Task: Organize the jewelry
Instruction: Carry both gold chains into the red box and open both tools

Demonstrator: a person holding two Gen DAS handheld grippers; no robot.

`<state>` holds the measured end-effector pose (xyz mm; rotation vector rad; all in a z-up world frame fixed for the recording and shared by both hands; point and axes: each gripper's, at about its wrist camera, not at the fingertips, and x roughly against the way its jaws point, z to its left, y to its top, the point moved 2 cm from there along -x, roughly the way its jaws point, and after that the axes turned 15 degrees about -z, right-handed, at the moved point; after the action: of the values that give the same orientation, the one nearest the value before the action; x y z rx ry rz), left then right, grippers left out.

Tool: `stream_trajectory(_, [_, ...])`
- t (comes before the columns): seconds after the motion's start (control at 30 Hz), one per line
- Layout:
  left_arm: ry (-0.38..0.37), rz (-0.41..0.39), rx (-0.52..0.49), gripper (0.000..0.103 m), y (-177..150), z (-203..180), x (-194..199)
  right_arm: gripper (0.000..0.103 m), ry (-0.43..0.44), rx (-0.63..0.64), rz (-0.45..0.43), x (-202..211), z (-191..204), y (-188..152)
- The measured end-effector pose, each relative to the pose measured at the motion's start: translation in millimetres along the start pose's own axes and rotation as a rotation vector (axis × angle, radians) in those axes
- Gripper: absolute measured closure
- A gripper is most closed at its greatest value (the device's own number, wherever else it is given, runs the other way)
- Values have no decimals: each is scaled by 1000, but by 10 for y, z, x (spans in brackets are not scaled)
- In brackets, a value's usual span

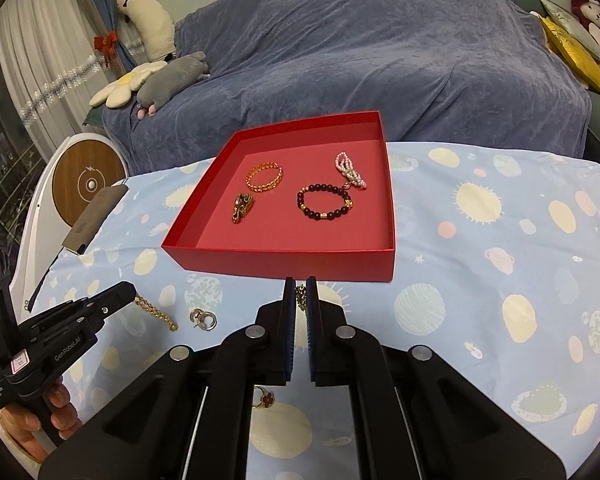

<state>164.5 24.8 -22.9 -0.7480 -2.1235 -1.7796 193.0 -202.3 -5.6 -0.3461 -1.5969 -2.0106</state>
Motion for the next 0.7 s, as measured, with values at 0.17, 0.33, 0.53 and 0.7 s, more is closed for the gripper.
stream_trajectory(0.17, [-18, -40, 14, 101, 153, -16, 109, 99, 5, -25, -19, 19, -4, 76])
stream_trajectory(0.33, [-31, -72, 38, 101, 283, -37, 166, 99, 15, -40, -33, 31, 18, 134])
stream_trajectory(0.53, [-45, -97, 40, 101, 409, -90, 187, 99, 22, -56, -40, 27, 23, 171])
stream_trajectory(0.7, [-59, -106, 35, 101, 458, -139, 177, 99, 21, -52, -42, 18, 36, 172])
